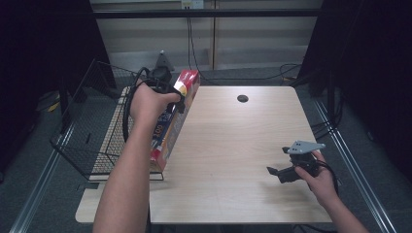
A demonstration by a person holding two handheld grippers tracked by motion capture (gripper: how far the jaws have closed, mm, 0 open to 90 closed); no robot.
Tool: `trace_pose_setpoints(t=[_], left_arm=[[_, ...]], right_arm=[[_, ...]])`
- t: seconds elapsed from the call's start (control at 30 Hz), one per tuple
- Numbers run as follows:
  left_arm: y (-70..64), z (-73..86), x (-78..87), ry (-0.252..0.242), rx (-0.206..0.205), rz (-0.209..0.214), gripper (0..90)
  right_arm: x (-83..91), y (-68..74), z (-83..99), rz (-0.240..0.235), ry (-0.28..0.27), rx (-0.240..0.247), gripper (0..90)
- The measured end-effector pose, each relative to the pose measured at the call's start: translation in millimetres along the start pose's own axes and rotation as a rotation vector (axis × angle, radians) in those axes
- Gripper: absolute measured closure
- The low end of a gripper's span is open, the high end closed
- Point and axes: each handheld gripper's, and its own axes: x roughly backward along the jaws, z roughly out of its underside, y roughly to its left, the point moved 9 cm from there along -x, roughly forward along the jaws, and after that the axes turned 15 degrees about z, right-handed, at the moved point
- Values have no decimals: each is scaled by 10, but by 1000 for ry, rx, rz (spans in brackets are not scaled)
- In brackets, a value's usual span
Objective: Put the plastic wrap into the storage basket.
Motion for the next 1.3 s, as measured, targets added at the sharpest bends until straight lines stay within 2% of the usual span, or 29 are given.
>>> trace_pose_setpoints(t=[0.3,0.5,0.53,0.87,0.9,0.97,1.0,1.3], left_arm=[[102,-2,99,-11,17,-17,449],[167,-4,190,-26,45,-17,449],[189,-4,204,-24,39,-29,449],[292,7,304,-26,61,-41,448],[305,7,321,-31,75,-43,449],[326,8,341,-28,69,-49,449],[338,7,368,-38,84,-45,449],[427,8,476,-50,97,-55,448]], right_arm=[[-8,-6,3,4,1,-2,26],[-12,3,4,2,3,0,26],[-12,4,6,6,5,1,26],[-12,5,7,6,6,2,26],[-10,9,5,4,5,2,26],[-10,13,4,0,4,2,26],[-10,10,5,4,6,2,26],[-10,20,4,-2,4,4,26]])
